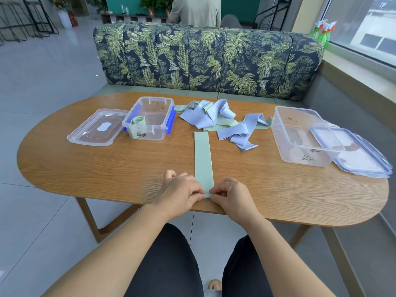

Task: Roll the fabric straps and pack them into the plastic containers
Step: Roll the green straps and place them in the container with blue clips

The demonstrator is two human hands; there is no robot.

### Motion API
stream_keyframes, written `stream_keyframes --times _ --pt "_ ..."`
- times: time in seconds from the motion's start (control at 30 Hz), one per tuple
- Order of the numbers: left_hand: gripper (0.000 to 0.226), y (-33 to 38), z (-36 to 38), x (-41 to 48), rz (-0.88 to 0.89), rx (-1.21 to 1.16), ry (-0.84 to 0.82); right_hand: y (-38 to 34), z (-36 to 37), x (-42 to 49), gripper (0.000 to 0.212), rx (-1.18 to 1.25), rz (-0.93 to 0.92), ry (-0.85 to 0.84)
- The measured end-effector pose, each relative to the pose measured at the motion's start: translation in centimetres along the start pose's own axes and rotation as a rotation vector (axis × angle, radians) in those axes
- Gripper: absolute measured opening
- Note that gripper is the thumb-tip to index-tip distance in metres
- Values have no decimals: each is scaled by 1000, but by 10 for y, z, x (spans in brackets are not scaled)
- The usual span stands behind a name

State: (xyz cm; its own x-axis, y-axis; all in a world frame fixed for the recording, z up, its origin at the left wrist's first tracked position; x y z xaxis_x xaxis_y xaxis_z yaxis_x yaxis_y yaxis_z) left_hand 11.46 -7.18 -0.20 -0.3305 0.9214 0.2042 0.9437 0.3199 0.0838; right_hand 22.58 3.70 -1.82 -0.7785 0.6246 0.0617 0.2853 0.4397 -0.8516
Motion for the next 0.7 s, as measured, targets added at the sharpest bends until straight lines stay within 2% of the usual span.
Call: stream_keyframes --times 0.37,0.53,0.63,0.7 --pt "13 -2 1 -2 -63 -7 70 -6 0 -4 13 -74 -141 0" --pt "14 -6 3 4 -58 -66 -9 -12 2 -6 16 -197 -199 10" --pt "13 -8 4 7 -50 -86 -35 -19 2 -6 17 -171 -261 77" --pt "15 -8 2 9 -38 -75 -46 -22 6 -4 14 -183 -294 66"
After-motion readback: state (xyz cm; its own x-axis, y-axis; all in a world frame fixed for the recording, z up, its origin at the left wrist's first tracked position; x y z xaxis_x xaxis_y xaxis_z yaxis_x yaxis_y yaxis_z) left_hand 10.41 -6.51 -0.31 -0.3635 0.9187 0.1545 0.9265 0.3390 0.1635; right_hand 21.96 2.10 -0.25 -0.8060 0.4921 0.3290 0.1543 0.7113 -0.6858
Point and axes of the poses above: each hand's wrist, its own x-axis towards the middle knuckle, its own z-axis out of the palm, y = z × x, the point moved 5 cm from there along x, towards the middle knuckle, and after that the axes turned 14 degrees about x, right-handed, at the moved point
